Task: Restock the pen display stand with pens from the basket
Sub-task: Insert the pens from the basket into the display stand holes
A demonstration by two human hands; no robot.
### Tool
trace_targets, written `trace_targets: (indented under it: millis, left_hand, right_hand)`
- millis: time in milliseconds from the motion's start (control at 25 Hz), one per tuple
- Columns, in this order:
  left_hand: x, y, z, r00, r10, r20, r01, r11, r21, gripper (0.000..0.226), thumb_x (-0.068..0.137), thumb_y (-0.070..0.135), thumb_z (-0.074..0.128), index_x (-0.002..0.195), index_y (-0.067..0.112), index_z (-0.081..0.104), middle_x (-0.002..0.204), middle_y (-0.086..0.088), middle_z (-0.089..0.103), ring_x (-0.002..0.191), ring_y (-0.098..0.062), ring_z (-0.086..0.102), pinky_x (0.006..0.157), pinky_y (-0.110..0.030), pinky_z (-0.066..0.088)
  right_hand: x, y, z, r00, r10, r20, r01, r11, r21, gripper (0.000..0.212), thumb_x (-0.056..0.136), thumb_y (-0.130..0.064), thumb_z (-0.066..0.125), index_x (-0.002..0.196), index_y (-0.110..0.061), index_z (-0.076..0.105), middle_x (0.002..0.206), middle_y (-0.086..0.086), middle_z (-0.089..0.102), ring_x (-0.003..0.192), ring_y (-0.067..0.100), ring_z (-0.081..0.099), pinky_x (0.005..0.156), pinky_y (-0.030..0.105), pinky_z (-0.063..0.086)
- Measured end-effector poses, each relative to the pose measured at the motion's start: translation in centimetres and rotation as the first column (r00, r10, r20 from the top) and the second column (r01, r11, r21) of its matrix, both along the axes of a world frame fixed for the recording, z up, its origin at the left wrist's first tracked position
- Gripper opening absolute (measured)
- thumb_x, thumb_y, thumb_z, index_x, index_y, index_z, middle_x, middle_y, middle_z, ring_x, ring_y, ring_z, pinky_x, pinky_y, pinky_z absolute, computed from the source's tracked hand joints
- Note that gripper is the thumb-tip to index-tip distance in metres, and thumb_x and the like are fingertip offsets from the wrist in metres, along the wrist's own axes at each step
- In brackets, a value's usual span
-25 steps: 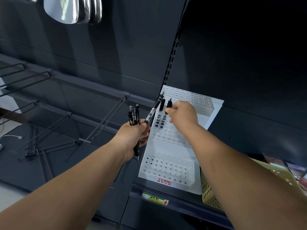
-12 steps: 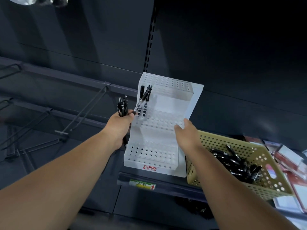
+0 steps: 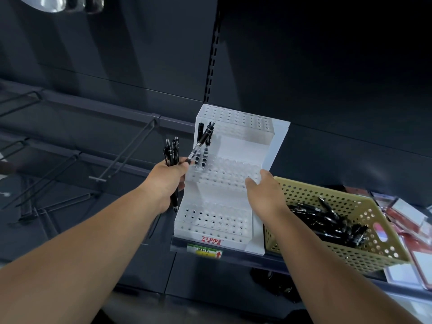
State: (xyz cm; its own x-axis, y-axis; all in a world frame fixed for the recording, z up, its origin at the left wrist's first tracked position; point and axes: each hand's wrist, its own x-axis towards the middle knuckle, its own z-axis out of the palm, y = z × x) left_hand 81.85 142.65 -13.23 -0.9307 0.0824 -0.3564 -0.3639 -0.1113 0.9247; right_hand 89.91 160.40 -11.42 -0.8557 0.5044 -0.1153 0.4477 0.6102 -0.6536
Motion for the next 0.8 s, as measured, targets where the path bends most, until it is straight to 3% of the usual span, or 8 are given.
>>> trace_targets:
  millis: [40,120,200,280,400,600,720,800]
  left_hand:
    - [0.2,0.0,0.3,1.0,0.008,-0.015,-0.008,1.0,-0.007,0.017,0.098,0.015,0.051,0.101,0.018,0.068,0.083,-0.001,0.051,0.077,-0.017,0.047,0.081,-0.03,0.047]
    - [1.1,0.2,1.1,0.996,0.026,-0.083,-0.03,0.998,-0.046,0.015,0.096,0.017,0.054,0.096,0.024,0.067,0.088,0.001,0.058,0.077,-0.015,0.05,0.073,-0.026,0.045]
    - [2.2,0.6,1.9,0.985,-0.003,-0.17,-0.007,0.998,-0.058,0.013,0.095,0.016,0.056,0.091,0.026,0.063,0.087,0.002,0.061,0.079,-0.015,0.053,0.065,-0.024,0.042]
    - [3.1,0.8,2.5,0.974,-0.075,-0.215,0.062,0.996,-0.068,0.014,0.094,0.015,0.057,0.088,0.026,0.06,0.086,0.003,0.063,0.081,-0.013,0.057,0.062,-0.023,0.04]
    - [3.6,0.6,2.9,0.973,-0.13,-0.193,0.118,0.99,-0.075,0.011,0.094,0.015,0.058,0.088,0.024,0.06,0.084,0.003,0.065,0.079,-0.011,0.059,0.062,-0.025,0.039]
    - [3.1,0.0,3.0,0.975,-0.195,-0.105,0.195,0.981,-0.009,0.013,0.096,0.018,0.055,0.098,0.014,0.067,0.08,0.0,0.067,0.069,-0.011,0.058,0.057,-0.024,0.037]
    - [2.3,-0.4,3.3,0.971,-0.22,-0.089,0.221,0.975,0.009,0.019,0.097,0.021,0.053,0.103,0.011,0.068,0.085,-0.002,0.07,0.068,-0.011,0.059,0.057,-0.024,0.037]
    - [1.6,-0.7,3.4,0.974,-0.196,-0.111,0.194,0.981,-0.027,0.019,0.097,0.022,0.053,0.105,0.014,0.068,0.095,-0.003,0.073,0.077,-0.013,0.063,0.061,-0.025,0.04]
  right_hand:
    - [-0.1,-0.3,0.2,0.999,0.016,-0.051,-0.012,0.997,0.08,0.058,0.102,-0.031,0.043,0.152,-0.012,0.023,0.156,0.006,0.029,0.134,0.02,0.037,0.105,0.033,0.034]
    - [-0.7,-1.1,0.7,0.971,0.076,-0.228,-0.049,0.991,0.122,0.055,0.099,-0.032,0.05,0.149,-0.016,0.033,0.151,0.001,0.035,0.138,0.02,0.035,0.113,0.038,0.032]
    - [-1.4,-2.6,2.2,0.94,0.087,-0.329,-0.152,0.972,-0.177,0.047,0.096,-0.031,0.057,0.141,-0.023,0.044,0.133,-0.006,0.051,0.119,0.014,0.052,0.098,0.033,0.045]
    - [-2.1,-3.8,3.3,0.927,0.051,-0.372,-0.257,0.809,-0.528,0.027,0.096,-0.026,0.059,0.123,-0.025,0.057,0.111,-0.008,0.062,0.101,0.013,0.061,0.085,0.029,0.05]
    - [-2.9,-4.3,3.9,0.901,-0.011,-0.433,-0.299,0.708,-0.639,0.01,0.098,-0.02,0.057,0.096,-0.024,0.065,0.096,-0.001,0.069,0.083,0.01,0.061,0.076,0.027,0.049]
    - [-3.8,-3.6,4.4,0.901,-0.036,-0.433,-0.339,0.566,-0.752,0.01,0.1,-0.015,0.052,0.1,-0.016,0.062,0.093,0.007,0.07,0.074,0.014,0.065,0.068,0.025,0.053]
    - [-4.4,-3.1,5.4,0.9,-0.018,-0.435,-0.344,0.582,-0.737,0.011,0.1,-0.011,0.052,0.091,-0.014,0.058,0.091,0.009,0.069,0.072,0.014,0.065,0.065,0.024,0.054]
    - [-5.0,-3.1,6.4,0.881,-0.015,-0.473,-0.326,0.706,-0.629,0.011,0.099,-0.011,0.053,0.089,-0.014,0.057,0.091,0.009,0.069,0.073,0.013,0.065,0.067,0.024,0.055]
